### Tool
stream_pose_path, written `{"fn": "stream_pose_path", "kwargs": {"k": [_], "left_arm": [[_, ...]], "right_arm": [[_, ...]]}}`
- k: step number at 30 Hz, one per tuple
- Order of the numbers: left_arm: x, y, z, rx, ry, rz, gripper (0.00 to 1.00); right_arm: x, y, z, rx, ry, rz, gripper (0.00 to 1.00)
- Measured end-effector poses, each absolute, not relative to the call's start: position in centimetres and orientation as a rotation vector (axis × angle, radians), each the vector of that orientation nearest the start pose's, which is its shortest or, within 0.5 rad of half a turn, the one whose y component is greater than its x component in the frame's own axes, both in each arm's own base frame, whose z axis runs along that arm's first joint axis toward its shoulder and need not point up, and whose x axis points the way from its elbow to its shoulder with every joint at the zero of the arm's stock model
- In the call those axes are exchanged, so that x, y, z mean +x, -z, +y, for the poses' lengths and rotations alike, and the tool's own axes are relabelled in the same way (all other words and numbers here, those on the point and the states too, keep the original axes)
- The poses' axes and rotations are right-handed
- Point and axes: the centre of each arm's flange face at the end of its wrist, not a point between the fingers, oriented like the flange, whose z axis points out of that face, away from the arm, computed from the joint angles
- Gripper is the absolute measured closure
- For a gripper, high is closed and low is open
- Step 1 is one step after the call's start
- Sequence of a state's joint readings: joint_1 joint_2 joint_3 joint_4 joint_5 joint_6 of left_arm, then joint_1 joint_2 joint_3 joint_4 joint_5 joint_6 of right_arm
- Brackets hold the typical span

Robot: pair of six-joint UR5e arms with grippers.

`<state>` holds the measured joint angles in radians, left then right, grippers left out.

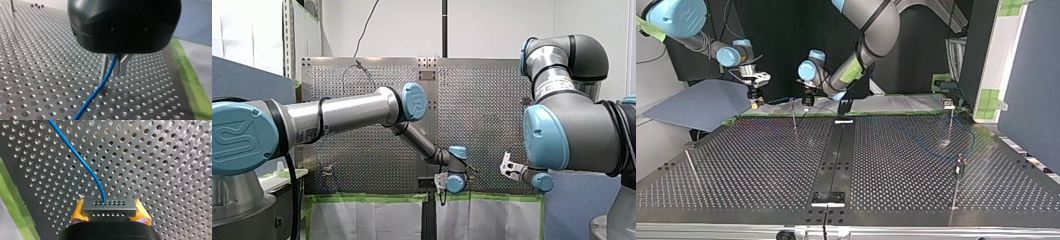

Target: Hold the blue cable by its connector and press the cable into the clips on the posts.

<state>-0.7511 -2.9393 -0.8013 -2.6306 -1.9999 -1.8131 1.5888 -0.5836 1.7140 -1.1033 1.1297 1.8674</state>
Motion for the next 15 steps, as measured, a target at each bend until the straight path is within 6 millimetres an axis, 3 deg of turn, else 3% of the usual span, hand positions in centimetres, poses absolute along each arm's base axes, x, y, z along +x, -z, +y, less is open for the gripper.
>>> {"fn": "stream_pose_path", "kwargs": {"k": [6,15], "left_arm": [[54.8,6.9,-63.0,0.080,0.400,1.647,1.00],[56.7,6.5,-61.5,0.054,0.358,1.647,1.00]], "right_arm": [[18.5,5.9,-61.0,1.450,-1.732,-1.253,1.00],[18.4,5.3,-62.2,1.430,-1.746,-1.241,1.00]]}}
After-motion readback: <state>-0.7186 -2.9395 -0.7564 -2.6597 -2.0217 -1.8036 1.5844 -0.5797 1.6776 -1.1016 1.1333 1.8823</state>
